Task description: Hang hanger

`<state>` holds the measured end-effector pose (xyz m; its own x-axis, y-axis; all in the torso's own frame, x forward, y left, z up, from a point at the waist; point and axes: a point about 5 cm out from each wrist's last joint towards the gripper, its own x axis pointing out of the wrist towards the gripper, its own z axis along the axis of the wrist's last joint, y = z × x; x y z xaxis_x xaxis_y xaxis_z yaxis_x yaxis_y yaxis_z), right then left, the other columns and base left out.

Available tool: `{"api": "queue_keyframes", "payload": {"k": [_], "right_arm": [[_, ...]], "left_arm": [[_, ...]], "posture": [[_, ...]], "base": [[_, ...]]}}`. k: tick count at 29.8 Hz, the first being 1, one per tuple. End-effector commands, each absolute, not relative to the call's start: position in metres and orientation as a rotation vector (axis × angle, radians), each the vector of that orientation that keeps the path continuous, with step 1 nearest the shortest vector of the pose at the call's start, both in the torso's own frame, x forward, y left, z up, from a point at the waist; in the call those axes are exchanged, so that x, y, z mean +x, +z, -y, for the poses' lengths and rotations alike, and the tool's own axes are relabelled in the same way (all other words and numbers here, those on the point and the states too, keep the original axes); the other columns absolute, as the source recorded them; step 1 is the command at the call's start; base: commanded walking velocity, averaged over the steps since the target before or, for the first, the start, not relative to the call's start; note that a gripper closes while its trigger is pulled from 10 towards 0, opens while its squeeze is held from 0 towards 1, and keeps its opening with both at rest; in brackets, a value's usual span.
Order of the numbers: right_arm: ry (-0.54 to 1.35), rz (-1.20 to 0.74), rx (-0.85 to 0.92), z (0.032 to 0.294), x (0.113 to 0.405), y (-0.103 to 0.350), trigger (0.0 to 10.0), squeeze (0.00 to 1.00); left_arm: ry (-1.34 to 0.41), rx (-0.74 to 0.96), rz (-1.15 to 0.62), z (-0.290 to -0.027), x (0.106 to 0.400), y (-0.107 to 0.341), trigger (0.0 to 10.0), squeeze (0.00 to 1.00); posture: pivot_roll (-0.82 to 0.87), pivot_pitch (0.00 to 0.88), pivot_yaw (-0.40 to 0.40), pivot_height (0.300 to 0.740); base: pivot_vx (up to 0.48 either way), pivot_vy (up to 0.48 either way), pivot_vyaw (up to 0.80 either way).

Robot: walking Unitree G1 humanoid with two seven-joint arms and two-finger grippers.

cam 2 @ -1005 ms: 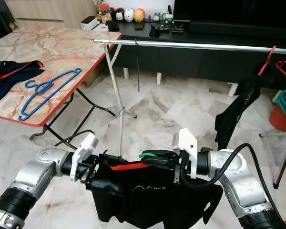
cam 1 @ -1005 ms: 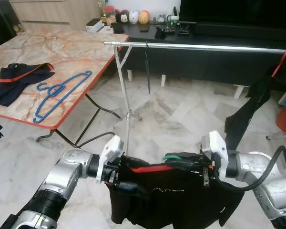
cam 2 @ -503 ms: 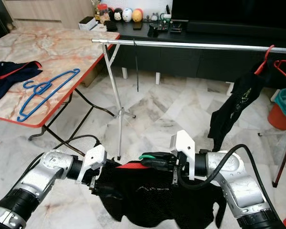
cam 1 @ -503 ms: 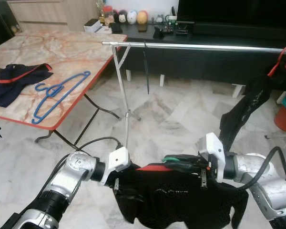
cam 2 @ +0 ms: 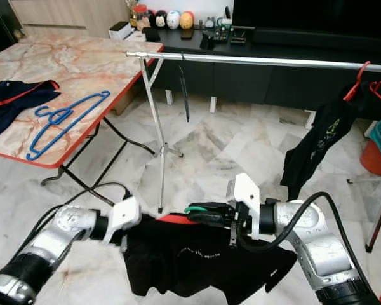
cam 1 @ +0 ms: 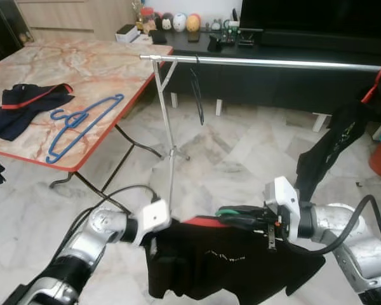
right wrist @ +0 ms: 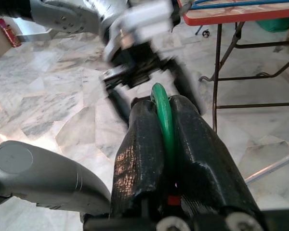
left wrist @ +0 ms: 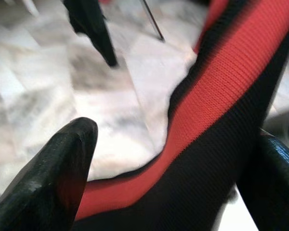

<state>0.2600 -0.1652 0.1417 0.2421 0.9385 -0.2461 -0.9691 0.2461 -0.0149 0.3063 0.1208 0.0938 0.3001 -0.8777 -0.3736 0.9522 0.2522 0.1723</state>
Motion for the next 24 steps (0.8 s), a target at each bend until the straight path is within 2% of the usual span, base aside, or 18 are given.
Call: {"api": "queue_keyframes", "payload": {"k": [1, 5, 6, 7, 8, 9, 11, 12, 24], "right_arm": [[1.338, -0.156, -0.197, 0.159, 0.26, 0.15, 0.0, 0.0], [1.342, -0.157, -0.194, 0.158, 0.26, 0.149, 0.0, 0.0], [1.343, -0.158, -0.193, 0.158, 0.259, 0.149, 0.0, 0.0], [1.345, -0.159, -0.192, 0.158, 0.259, 0.148, 0.0, 0.0], [1.345, -0.159, -0.192, 0.158, 0.259, 0.148, 0.0, 0.0], [1.346, -0.16, -0.192, 0.157, 0.259, 0.148, 0.0, 0.0], [1.347, -0.161, -0.192, 0.157, 0.259, 0.147, 0.0, 0.0], [1.346, -0.164, -0.193, 0.158, 0.259, 0.147, 0.0, 0.0], [1.312, -0.221, -0.245, 0.165, 0.26, 0.137, 0.0, 0.0]], "left_arm": [[-1.221, 0.358, -0.184, -0.124, 0.31, 0.1, 10.0, 0.0], [-1.236, 0.275, -0.147, -0.121, 0.31, 0.106, 10.0, 0.0], [-1.239, 0.228, -0.132, -0.12, 0.31, 0.109, 9.3, 0.0], [-1.247, 0.193, -0.122, -0.119, 0.31, 0.112, 5.5, 0.0], [-1.247, 0.193, -0.122, -0.119, 0.31, 0.112, 5.5, 0.0], [-1.254, 0.174, -0.118, -0.119, 0.31, 0.113, 1.3, 0.0], [-1.255, 0.17, -0.113, -0.119, 0.31, 0.113, 1.3, 0.0], [-1.262, 0.179, -0.116, -0.12, 0.31, 0.112, 0.0, 0.0], [-1.241, 0.266, -0.139, -0.134, 0.312, 0.113, 0.0, 0.0]], "posture": [[0.03, 0.053, 0.071, 0.74], [0.03, 0.053, 0.071, 0.74], [0.03, 0.053, 0.072, 0.74], [0.03, 0.053, 0.072, 0.74], [0.03, 0.053, 0.072, 0.74], [0.03, 0.053, 0.072, 0.74], [0.03, 0.052, 0.071, 0.74], [0.03, 0.053, 0.072, 0.74], [0.03, 0.054, 0.071, 0.74]], "base": [[0.0, 0.0, 0.0], [0.0, 0.0, 0.0], [0.0, 0.0, 0.0], [0.0, 0.0, 0.0], [0.0, 0.0, 0.0], [0.0, 0.0, 0.0], [0.0, 0.0, 0.0], [0.0, 0.0, 0.0], [0.0, 0.0, 0.0]]}}
